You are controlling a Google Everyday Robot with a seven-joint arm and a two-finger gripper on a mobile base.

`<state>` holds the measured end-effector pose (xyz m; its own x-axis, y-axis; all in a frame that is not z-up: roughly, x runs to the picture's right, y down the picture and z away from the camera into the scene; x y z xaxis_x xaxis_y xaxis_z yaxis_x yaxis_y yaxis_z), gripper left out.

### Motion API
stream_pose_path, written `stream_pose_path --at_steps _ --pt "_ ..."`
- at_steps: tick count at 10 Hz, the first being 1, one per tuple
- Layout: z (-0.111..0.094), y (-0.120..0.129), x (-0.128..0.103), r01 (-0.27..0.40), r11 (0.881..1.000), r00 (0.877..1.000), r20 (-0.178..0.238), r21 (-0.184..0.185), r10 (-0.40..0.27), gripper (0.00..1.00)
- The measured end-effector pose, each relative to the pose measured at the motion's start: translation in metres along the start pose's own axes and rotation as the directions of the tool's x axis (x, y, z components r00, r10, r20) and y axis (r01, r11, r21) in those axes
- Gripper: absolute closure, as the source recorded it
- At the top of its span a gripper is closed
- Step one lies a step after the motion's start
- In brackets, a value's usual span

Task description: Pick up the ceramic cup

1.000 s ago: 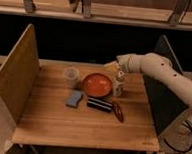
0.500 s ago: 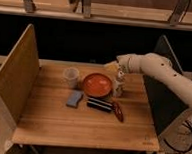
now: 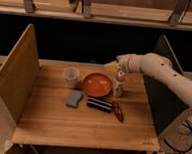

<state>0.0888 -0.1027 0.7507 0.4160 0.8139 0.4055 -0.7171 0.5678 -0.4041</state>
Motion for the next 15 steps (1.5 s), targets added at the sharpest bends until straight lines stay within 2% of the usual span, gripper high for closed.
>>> stream_pose_path --at_steps 3,4,5,7,9,10,13,14,15 --pt "0.001 0.003 0.002 0.013 1.0 1.0 -0.01 -0.007 -0.013 0.4" --pt "0.01 0.018 0.001 0.071 0.997 0.997 -0.037 -0.037 -0.073 0.4" --pt "0.026 0.042 -0.003 0.158 0.983 0.984 -0.07 -0.091 -0.165 0.4" --pt "0.064 0.087 -0.016 0.31 0.928 0.933 -0.121 -0.204 -0.338 0.4" --pt "0.097 0.106 -0.027 0.383 0.885 0.889 -0.155 -0.267 -0.431 0.4" --pt "0.105 0.111 -0.03 0.399 0.873 0.876 -0.163 -0.281 -0.453 0.4" --pt "0.106 0.11 -0.03 0.404 0.87 0.873 -0.168 -0.282 -0.459 0.4" --pt "0.107 0.106 -0.032 0.408 0.871 0.871 -0.169 -0.274 -0.461 0.4" --pt "0.11 0.091 -0.035 0.418 0.873 0.867 -0.176 -0.249 -0.465 0.4"
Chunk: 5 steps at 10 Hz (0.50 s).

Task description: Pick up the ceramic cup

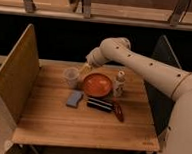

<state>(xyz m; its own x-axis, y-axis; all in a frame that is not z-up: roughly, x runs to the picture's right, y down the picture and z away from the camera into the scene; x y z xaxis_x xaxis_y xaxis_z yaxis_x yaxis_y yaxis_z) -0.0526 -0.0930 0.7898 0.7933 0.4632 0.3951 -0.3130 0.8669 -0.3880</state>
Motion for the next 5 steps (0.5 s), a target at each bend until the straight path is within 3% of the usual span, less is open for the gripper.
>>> stream_pose_path --at_steps 2,5 --pt "0.016 -0.032 -0.001 0.058 0.998 0.998 -0.028 0.035 -0.057 0.4" --pt "0.054 -0.05 0.0 0.093 0.996 0.994 -0.056 0.01 -0.093 0.4"
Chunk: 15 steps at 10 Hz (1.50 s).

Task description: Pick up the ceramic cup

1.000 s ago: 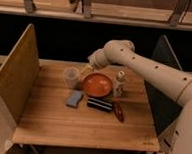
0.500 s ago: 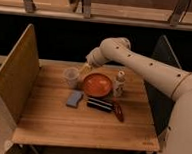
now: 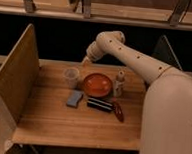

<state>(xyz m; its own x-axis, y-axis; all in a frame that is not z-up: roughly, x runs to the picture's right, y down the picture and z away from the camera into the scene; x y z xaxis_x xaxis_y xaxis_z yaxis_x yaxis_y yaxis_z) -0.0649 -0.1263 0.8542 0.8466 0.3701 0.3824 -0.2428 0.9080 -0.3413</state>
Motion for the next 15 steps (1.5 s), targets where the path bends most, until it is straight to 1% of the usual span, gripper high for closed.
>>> stream_pose_path --at_steps 2,3,4,5,6,7,10,13,15 --pt "0.029 0.0 -0.005 0.005 0.999 1.0 0.007 -0.042 -0.005 0.4" --pt "0.046 0.003 -0.014 0.006 0.997 1.0 0.024 -0.074 -0.004 0.4" --pt "0.057 0.006 -0.018 0.003 0.995 0.999 0.039 -0.099 0.001 0.4" --pt "0.071 0.015 -0.025 0.0 0.989 0.998 0.059 -0.145 0.009 0.4" --pt "0.079 0.022 -0.03 0.0 0.984 0.997 0.07 -0.178 0.013 0.4" --pt "0.08 0.024 -0.032 -0.001 0.983 0.997 0.074 -0.185 0.014 0.4" --pt "0.079 0.022 -0.028 -0.003 0.983 0.997 0.07 -0.183 0.016 0.4" --pt "0.092 0.035 -0.027 0.004 0.975 0.998 0.06 -0.222 0.009 0.4" --pt "0.104 0.039 -0.028 -0.004 0.969 0.998 0.067 -0.247 0.021 0.4"
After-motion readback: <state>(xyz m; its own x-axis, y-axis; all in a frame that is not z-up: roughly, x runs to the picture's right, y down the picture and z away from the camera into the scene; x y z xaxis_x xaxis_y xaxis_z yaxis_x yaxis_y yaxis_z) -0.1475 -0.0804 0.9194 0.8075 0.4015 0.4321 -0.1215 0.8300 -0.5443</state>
